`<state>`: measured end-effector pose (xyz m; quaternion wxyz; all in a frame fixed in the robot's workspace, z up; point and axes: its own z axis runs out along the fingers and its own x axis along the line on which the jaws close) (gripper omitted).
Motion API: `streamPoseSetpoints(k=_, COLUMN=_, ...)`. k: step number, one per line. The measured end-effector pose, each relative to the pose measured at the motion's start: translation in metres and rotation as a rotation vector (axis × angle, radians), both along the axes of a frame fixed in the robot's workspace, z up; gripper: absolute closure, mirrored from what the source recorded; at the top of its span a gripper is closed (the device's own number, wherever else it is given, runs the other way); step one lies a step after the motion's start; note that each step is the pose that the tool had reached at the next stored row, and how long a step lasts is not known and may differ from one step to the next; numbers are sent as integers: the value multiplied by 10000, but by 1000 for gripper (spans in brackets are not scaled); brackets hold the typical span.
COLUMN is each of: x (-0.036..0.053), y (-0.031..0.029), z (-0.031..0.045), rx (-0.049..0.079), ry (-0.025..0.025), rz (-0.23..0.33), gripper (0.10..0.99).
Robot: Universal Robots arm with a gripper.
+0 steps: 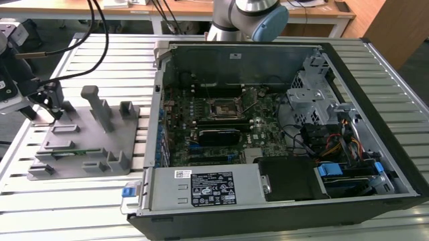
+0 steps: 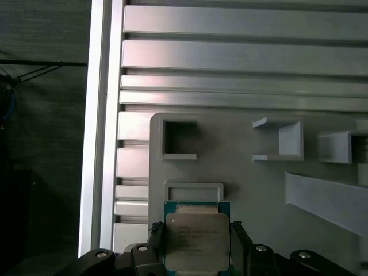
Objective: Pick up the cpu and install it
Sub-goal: 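Pick up the cpu and move it towards the insertion slot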
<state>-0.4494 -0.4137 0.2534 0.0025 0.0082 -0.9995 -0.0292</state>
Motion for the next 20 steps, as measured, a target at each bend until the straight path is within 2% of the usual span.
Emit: streamPoseSetpoints(k=20, x=0, y=9, z=70, rx=0, ry=0, rz=0, gripper=545)
